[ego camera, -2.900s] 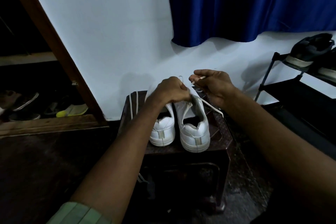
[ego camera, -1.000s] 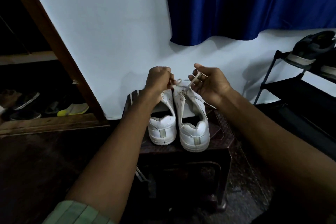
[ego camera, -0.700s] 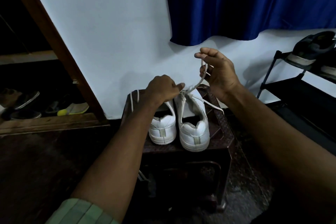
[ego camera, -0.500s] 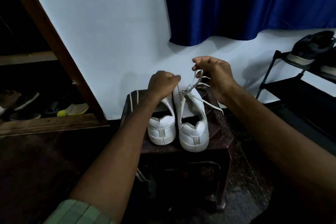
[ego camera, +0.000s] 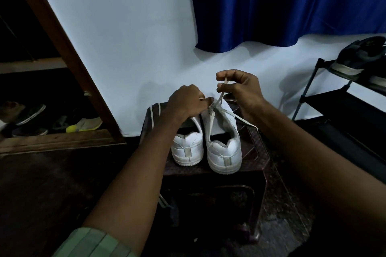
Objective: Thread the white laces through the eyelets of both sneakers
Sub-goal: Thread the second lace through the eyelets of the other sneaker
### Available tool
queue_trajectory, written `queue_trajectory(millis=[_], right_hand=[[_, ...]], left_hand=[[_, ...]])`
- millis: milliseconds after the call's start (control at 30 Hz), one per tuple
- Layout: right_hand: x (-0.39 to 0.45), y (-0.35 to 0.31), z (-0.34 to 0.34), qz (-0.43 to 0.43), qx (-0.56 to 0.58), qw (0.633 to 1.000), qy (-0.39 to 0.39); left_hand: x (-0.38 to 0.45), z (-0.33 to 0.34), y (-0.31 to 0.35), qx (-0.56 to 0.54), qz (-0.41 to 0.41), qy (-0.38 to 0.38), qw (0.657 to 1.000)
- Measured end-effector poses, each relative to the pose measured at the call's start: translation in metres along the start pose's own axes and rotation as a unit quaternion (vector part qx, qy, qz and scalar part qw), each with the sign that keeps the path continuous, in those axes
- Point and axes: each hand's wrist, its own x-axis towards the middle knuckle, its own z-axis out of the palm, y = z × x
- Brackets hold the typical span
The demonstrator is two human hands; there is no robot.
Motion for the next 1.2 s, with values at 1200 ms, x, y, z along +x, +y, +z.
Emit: queue_trajectory(millis=[1200], right_hand=[[0.001, 0.017, -0.001, 0.105, -0.315, 0.935, -0.123]], left_hand=[[-0.008, -0.002, 0.007, 0.060, 0.007, 0.046, 0.997]])
